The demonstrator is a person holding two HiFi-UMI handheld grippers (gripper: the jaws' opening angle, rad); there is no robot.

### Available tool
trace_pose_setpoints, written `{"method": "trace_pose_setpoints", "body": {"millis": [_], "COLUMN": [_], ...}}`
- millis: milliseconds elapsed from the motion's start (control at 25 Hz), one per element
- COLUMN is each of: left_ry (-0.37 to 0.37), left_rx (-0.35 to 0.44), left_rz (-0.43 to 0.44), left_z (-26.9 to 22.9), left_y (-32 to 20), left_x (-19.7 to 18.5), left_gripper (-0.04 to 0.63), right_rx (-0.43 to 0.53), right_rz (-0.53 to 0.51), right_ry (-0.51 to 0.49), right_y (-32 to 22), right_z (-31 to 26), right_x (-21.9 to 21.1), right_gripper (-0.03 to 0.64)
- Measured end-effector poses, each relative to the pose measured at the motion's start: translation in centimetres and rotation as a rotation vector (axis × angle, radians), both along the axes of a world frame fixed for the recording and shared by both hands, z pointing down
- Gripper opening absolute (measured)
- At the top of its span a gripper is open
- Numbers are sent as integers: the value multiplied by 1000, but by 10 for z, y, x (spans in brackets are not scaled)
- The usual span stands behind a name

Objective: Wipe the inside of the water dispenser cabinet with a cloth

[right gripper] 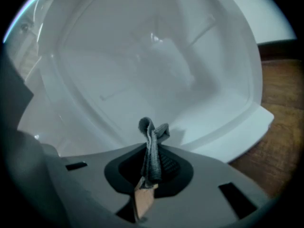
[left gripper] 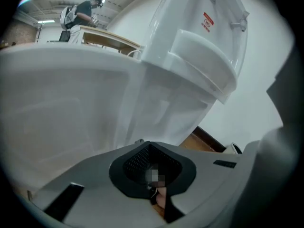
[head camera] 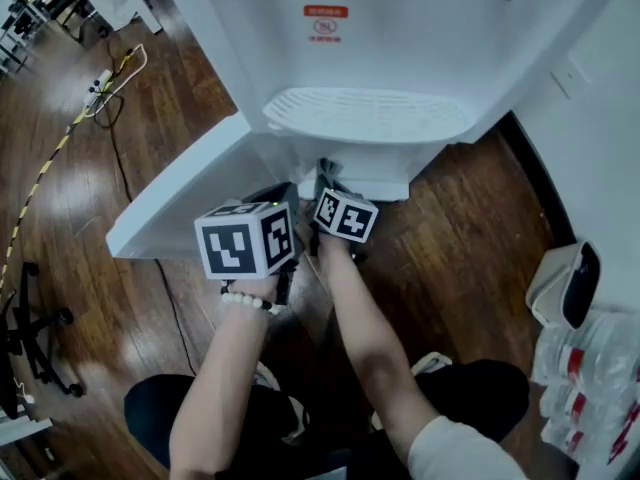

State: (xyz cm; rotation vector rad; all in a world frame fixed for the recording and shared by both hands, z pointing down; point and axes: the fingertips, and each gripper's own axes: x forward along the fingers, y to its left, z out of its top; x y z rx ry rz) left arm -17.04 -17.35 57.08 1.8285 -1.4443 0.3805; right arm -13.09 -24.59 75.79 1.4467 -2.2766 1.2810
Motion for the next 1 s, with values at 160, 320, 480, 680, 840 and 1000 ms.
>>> {"method": "trace_pose_setpoints", "body": {"millis": [160,320,480,680,840,1000], "left_ry": [33,72,73,25,89,89], "left_rx": [-71,-147,-183,-178,-263,-294], "left_rz": [61,89,90,110,67,122], "left_z": [15,20,5,-32,-73,-148], "left_y": [6,12,18,36,68,83], "left_x": [27,38,34,27,29,28], "left_gripper": [-3,-3,-3,-3,-3,-3], "right_rx": [-103,-232,-312,-317,-313,-326], "right_rz": [-61,-49,-73,-131,-146,-125], "right_ry": [71,163,229,283,311,325], "right_y": [25,61,93,121,141,165], "right_z": [-26,-40,-72,-140,-201,-277], "right_x": [28,65,74,71,70,64], "right_gripper": [38,38,40,40,40,40]}}
